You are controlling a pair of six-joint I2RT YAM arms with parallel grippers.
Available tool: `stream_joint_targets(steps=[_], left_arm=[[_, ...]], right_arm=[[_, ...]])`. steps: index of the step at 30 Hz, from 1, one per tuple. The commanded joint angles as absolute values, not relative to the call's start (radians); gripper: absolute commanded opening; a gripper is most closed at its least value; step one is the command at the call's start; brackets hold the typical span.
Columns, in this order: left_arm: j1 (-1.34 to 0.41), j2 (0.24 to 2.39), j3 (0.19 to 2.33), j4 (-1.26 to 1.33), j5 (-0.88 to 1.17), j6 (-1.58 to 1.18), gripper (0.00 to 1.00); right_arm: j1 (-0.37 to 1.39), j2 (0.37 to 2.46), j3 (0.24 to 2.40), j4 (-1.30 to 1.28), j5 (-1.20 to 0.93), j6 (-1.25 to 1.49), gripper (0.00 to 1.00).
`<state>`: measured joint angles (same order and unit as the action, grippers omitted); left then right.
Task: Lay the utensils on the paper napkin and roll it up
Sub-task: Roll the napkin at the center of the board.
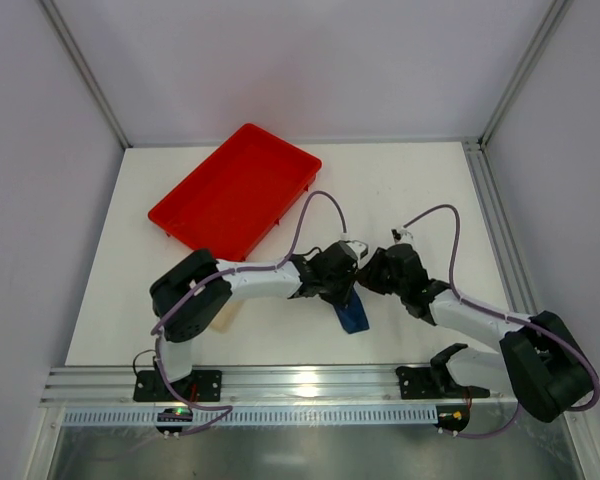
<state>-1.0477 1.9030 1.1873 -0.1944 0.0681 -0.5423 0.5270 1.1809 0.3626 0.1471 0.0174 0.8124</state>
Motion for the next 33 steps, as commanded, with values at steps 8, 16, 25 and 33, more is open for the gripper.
stream_joint_targets(steps=[8,16,25,33], left_arm=[[-1.052,1.856,1.166,-0.181,0.048,-0.529,0.0],[-1.052,1.858,1.17,-0.176,0.052,-0.506,0.0],[-1.052,1.853,1.172,-0.143,0.071,-0.457,0.0],[-1.052,1.855,1.164,-0.121,0.081,-0.453,0.02]], right_arm=[[0.407,1.275,0.46,0.181,-0.23,0.595,0.29],[0.405,1.449,0.486,0.297,-0.341,0.572,0.29],[0.407,1.479,0.445,0.362,-0.376,0.604,0.15],[0.41,1.474,0.422,0.373,-0.393,0.631,0.15]])
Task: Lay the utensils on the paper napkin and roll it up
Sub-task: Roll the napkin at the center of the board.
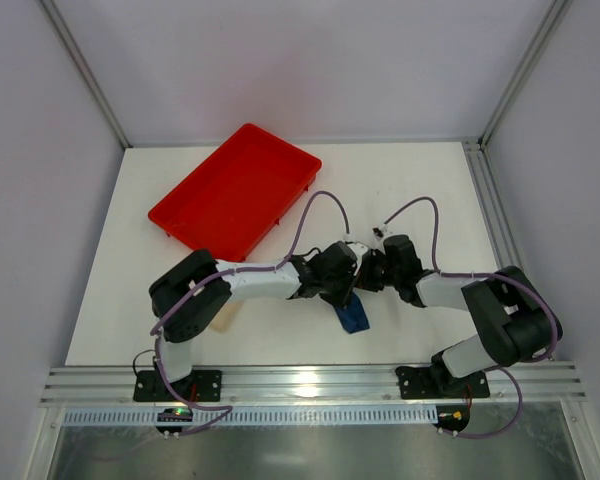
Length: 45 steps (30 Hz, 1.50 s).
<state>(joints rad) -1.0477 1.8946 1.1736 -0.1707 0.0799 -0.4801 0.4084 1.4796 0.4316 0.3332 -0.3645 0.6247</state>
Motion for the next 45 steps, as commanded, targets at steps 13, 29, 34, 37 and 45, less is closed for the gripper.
stream_joint_targets(steps=[13,29,34,37,45], left_arm=[[-1.052,1.848,1.123,-0.103,0.077,-0.446,0.03],[-1.052,1.852,1.114,-0.087,0.077,-0.445,0.03],[-1.052,1.853,1.115,-0.084,0.077,-0.442,0.03],[-1.054,1.848,1.115,-0.083,0.074,-0.442,0.05],[-1.043,1.809,1.114,-0.087,0.049,-0.488,0.32]], right_arm=[[0.393,1.376,0.561,0.058,-0.345,0.609,0.38],[0.397,1.402,0.578,-0.026,-0.411,0.703,0.38],[0.41,1.434,0.58,-0.009,-0.408,0.719,0.38],[0.413,1.459,0.575,-0.005,-0.396,0.719,0.36],[0.414,1.453,0.496,0.109,-0.321,0.686,0.04]])
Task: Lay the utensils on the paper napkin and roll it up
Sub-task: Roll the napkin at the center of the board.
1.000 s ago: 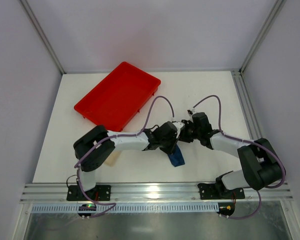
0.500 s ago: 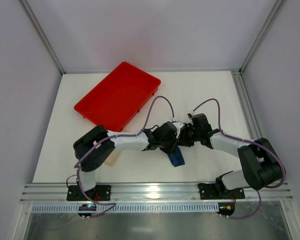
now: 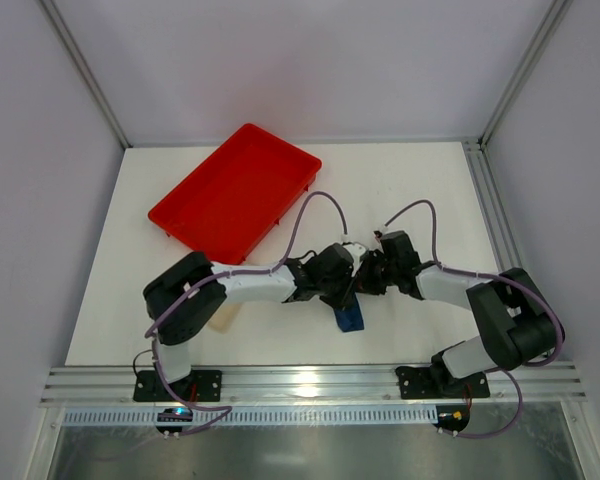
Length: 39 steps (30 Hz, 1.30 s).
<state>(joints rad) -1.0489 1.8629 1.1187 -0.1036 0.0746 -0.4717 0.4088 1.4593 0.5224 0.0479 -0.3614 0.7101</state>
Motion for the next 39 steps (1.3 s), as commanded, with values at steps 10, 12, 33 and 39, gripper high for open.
stream_joint_targets(steps=[10,12,33,39], left_arm=[[-0.942,1.718,1.185,-0.143,-0.038,-0.63,0.39],[-0.931,1.749,1.225,-0.17,-0.061,-0.635,0.35],[-0.914,2.062,1.437,-0.255,0.014,-0.566,0.21],[-0.913,2.083,1.433,-0.278,-0.029,-0.563,0.2]], right_arm=[[0.414,1.431,0.424,0.207,-0.319,0.678,0.04],[0.414,1.433,0.41,0.242,-0.319,0.681,0.04],[0.414,1.381,0.341,0.316,-0.281,0.684,0.04],[0.413,1.336,0.321,0.316,-0.253,0.689,0.04]])
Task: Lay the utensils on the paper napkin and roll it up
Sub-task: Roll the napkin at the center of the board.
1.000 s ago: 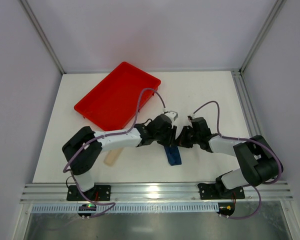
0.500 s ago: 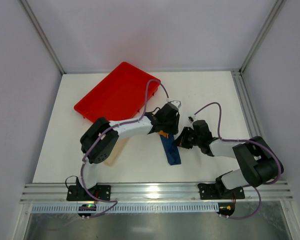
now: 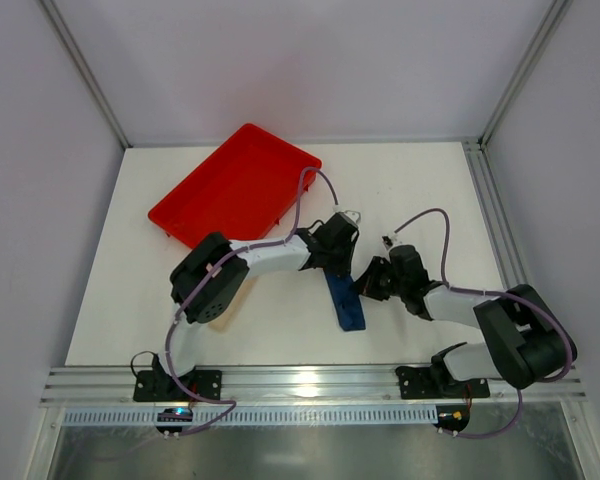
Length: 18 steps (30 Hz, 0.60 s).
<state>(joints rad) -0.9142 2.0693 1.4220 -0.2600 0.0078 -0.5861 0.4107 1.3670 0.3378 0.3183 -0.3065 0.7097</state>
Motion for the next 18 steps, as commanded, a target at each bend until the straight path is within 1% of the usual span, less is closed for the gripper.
stream_joint_targets(steps=[1,7,18], left_arm=[[-0.913,2.085,1.431,-0.279,-0.035,-0.561,0.2],[-0.914,2.089,1.425,-0.285,-0.046,-0.558,0.19],[-0.913,2.074,1.407,-0.278,-0.054,-0.552,0.19]], right_arm=[[0.416,1.319,0.318,0.311,-0.249,0.687,0.04],[0.414,1.261,0.282,0.322,-0.204,0.684,0.04],[0.414,1.262,0.255,0.337,-0.163,0.698,0.04]])
